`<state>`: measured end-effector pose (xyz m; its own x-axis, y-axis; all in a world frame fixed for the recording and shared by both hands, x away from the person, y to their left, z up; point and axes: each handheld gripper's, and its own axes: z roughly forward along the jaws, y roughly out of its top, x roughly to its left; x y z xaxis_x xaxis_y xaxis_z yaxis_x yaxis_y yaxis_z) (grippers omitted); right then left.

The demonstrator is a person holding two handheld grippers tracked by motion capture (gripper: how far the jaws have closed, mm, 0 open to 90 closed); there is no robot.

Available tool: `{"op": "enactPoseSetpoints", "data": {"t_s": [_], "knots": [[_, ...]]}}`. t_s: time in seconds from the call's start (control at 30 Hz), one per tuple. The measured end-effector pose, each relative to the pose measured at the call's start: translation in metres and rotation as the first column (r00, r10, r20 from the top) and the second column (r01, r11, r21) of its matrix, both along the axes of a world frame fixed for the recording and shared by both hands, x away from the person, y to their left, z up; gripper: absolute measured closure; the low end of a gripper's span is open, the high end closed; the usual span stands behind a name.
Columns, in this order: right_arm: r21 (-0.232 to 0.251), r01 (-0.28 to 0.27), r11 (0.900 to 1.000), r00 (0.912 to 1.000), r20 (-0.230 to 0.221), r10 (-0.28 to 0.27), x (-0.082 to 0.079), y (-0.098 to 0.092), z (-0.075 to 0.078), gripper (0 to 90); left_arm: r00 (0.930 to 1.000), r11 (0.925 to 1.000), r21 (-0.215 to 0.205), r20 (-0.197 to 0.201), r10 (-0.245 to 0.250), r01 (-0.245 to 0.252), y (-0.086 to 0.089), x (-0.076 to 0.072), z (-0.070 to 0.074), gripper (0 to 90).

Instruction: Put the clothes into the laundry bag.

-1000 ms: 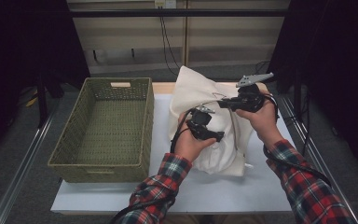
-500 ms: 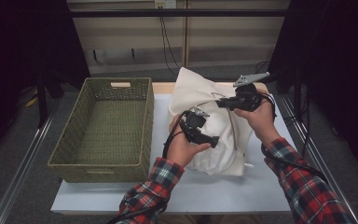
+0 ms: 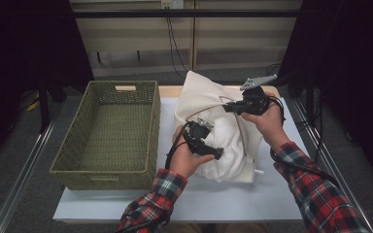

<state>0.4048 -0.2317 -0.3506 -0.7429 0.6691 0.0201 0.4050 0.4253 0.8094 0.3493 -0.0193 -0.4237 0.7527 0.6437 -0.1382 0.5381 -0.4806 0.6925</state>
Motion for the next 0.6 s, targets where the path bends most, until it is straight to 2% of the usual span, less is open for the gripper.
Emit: {"op": "enactPoseSetpoints", "data": {"t_s": [0.07,0.13,0.2,0.23,0.33,0.37,0.43,0.57,0.6], "knots": [[-0.002,0.002,1.000,1.0000,-0.001,-0.002,0.000,0.000,0.000,87.9,0.9998,0.9999,-0.009,-0.013,-0.014,0.013,0.000,0.000,-0.004,8.2],[-0.003,0.001,1.000,1.0000,-0.002,-0.001,0.000,0.000,0.000,87.9,0.9995,0.9999,0.010,-0.030,-0.013,0.013,-0.002,-0.001,-0.006,12.2],[-0.002,0.002,1.000,1.0000,-0.003,-0.002,-0.001,-0.001,0.000,87.9,0.9986,0.9993,-0.011,-0.040,-0.035,0.035,-0.002,0.000,-0.011,18.1],[0.001,0.002,1.000,1.0000,-0.006,-0.002,-0.001,-0.001,0.000,87.9,0.9985,0.9994,-0.008,-0.043,-0.034,0.034,-0.002,0.001,-0.013,20.6],[0.000,0.002,1.000,1.0000,-0.004,-0.002,-0.001,-0.001,-0.001,87.9,0.9970,0.9990,-0.018,-0.065,-0.041,0.040,-0.005,-0.002,-0.016,35.0],[0.000,0.000,1.000,1.0000,-0.003,0.000,-0.001,-0.001,-0.001,87.9,0.9962,0.9983,-0.017,-0.067,-0.056,0.055,-0.006,-0.002,-0.016,39.8],[-0.001,0.003,1.000,1.0000,-0.001,-0.003,-0.002,-0.002,0.000,87.9,0.9961,0.9981,-0.005,-0.063,-0.061,0.061,-0.008,-0.004,-0.017,48.1],[0.001,0.007,1.000,1.0000,-0.004,-0.007,-0.003,-0.002,0.000,87.9,0.9960,0.9982,0.035,-0.076,-0.047,0.050,-0.011,-0.006,-0.014,61.9],[0.001,0.006,1.000,1.0000,-0.004,-0.006,-0.003,-0.002,-0.001,87.9,0.9956,0.9983,0.034,-0.083,-0.045,0.048,-0.012,-0.006,-0.014,65.1]]}}
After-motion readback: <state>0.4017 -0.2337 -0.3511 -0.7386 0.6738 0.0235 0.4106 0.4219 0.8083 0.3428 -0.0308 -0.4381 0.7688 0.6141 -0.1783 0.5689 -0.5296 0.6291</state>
